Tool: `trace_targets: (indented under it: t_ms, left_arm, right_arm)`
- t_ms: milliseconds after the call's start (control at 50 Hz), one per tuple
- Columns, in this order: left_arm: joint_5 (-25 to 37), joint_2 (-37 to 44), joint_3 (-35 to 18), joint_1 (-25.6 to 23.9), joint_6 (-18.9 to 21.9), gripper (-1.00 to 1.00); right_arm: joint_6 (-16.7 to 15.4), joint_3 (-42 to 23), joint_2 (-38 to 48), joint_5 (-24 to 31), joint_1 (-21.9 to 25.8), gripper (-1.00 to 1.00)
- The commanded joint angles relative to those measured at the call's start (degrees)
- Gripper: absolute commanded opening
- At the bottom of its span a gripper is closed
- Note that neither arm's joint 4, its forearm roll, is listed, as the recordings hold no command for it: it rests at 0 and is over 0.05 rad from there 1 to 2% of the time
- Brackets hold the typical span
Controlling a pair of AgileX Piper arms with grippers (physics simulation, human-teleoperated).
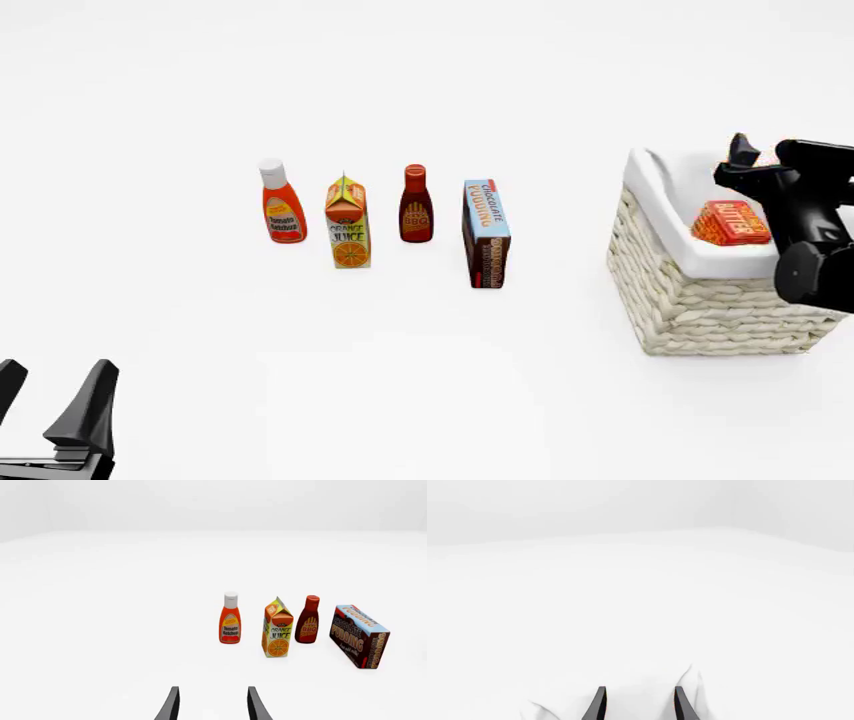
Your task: Pick the butter and place it in the basket.
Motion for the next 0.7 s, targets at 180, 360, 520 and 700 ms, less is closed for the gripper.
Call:
trace_targets:
  t_ms: [180, 360, 520, 700]
  left_arm:
    - [0.0, 0.0, 0.0, 0.0, 0.0, 1.00]
    - [0.0, 0.0, 0.0, 0.0, 0.0, 1.00]
    - [0.0, 0.0, 0.0, 0.0, 0.0, 1.00]
    - [0.0, 0.0, 0.0, 0.0, 0.0, 1.00]
  right_arm:
    - [0.6, 1.2, -4.3, 1.6, -0.2, 1.00]
    - [0.3, 2.4, -8.9, 3.5, -0.2, 1.00]
    - [0.1, 3.7, -16.5, 7.3, 0.1, 1.00]
    - [-0.3, 5.0, -25.3, 13.0, 1.9, 1.00]
